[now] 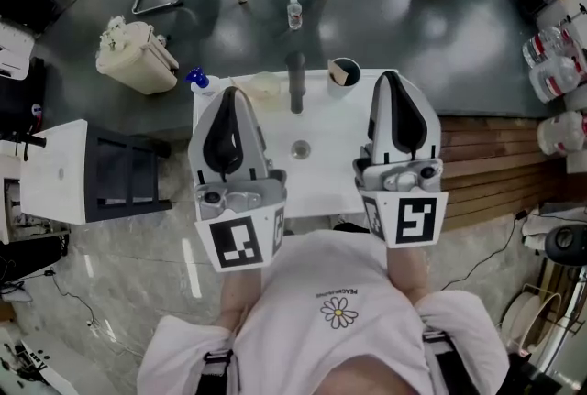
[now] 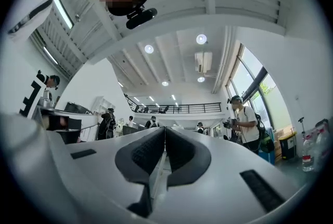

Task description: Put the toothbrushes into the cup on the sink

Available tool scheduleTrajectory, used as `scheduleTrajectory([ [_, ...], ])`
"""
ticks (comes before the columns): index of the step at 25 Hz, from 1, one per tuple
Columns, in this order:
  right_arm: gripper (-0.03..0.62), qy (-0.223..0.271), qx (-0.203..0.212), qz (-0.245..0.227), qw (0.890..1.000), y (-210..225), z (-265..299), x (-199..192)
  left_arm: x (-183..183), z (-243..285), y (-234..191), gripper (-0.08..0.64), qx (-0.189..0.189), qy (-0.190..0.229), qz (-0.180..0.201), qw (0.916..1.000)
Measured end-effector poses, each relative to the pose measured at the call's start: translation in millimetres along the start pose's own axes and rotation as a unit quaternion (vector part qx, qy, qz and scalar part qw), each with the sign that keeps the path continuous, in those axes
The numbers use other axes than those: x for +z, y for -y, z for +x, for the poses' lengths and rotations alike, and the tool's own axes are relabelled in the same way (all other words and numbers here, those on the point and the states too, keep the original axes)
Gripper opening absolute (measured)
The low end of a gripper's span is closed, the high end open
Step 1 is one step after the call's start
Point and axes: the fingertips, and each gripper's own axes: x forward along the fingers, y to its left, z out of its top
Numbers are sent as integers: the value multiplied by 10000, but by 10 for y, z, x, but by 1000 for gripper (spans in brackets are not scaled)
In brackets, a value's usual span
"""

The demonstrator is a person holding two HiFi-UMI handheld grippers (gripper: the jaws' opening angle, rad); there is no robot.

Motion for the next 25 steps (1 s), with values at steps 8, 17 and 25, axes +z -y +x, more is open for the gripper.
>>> scheduleTrajectory([
  [8,12,-493,-82,342,9982,-31,-163,-292,-5,-15,-17,15,-28,-2,67,10000],
  [17,12,-454,-50,329,9984,-38,-147,-269,-20,-36,-37,15,12,-20,55,10000],
  [25,12,-500,-34,319,9982,-16,-128,-309,-54,-39,-46,15,51,-70,72,9999],
])
